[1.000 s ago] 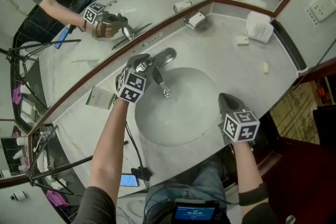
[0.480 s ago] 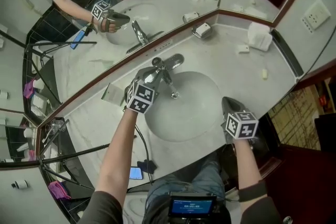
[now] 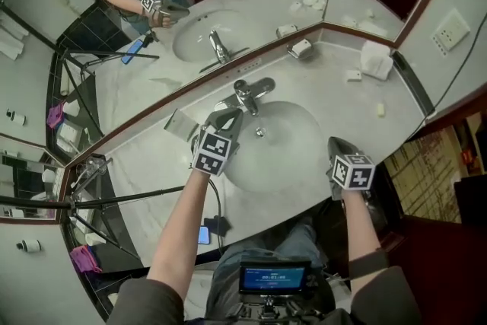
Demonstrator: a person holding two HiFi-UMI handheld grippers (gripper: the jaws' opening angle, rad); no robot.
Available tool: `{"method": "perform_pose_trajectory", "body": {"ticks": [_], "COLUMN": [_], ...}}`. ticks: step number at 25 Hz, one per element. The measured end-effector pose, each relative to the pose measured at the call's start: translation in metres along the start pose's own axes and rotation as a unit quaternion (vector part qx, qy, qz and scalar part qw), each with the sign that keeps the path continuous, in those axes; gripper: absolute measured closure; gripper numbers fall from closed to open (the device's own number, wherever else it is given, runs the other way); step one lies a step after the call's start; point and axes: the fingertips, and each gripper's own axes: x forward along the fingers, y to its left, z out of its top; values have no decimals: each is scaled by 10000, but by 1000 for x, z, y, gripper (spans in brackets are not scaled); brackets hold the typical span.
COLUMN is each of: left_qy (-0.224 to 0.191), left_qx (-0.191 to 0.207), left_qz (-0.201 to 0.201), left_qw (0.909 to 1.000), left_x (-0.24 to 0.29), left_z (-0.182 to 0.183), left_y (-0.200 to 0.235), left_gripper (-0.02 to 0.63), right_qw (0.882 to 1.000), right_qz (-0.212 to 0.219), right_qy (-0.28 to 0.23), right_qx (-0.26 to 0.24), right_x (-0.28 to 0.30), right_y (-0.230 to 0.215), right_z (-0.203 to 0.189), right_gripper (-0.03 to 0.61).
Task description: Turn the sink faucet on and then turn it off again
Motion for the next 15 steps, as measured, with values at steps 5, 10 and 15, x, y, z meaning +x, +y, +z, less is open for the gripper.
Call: {"method": "perform_pose_trajectory", "body": {"ticks": [5,10,15], "left_qy": [-53,-151,-192], "left_qx": [-399,-963,-1036], "left_qz": [62,129,174], "left_qw": [9992,9952,9943], "left_x": [-29,-56,-80], "left_z": [5,1,-2], "left_y": [-16,-26,-39], "left_gripper": [612,612,612], "right_qw": [9999,9998,9996], "right_qz": [80,97,146], "right_qy": [-6,-64,-49], "right_qx": [-104,-184,-231], "right_x": [-9,-16,-21], "right_y": [5,6,4], "right_z": [5,13,15], "right_gripper": [561,561,561]}}
